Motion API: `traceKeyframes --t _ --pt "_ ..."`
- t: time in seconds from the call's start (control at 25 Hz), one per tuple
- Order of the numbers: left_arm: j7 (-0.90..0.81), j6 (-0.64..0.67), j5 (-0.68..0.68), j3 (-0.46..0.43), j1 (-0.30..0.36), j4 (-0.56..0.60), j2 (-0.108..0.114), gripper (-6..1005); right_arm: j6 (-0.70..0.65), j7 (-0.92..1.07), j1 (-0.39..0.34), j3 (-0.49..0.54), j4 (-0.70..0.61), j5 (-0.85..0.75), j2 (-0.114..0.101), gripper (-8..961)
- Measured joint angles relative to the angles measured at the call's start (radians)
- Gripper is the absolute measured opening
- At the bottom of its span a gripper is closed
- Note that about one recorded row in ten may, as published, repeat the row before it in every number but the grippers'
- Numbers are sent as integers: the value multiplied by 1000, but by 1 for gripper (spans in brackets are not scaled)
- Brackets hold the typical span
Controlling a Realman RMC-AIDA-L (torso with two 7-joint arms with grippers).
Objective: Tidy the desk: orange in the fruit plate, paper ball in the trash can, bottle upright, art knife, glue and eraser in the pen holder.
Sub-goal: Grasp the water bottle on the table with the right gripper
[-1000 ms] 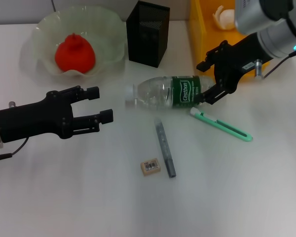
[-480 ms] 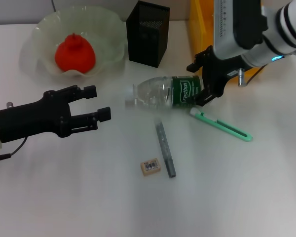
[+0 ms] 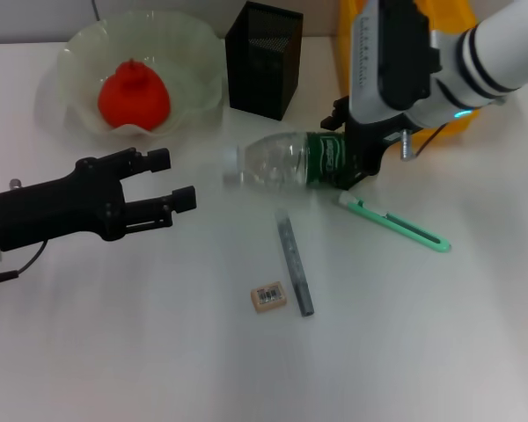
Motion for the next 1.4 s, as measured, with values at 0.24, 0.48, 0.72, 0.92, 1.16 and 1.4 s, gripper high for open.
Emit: traceKeyframes --t 0.24,0.48,0.72,0.92,1.16,1.4 --pt "0 1 4 -12 -5 1 1 836 27 3 32 -17 53 0 1 801" --pt "0 1 3 -12 -7 0 3 836 -5 76 50 -35 61 -21 -3 801" --pt "-2 0 1 -12 -7 0 4 836 -72 211 54 -38 22 -123 -4 800" --pt "-8 0 3 -12 -7 7 4 836 -148 263 50 -38 -24 -137 -5 800" --pt "-9 1 2 -12 -8 7 3 836 -160 280 52 -41 -24 -140 -5 800" --pt "-9 5 0 -12 -8 8 3 836 -170 318 63 -44 -14 -142 -2 800"
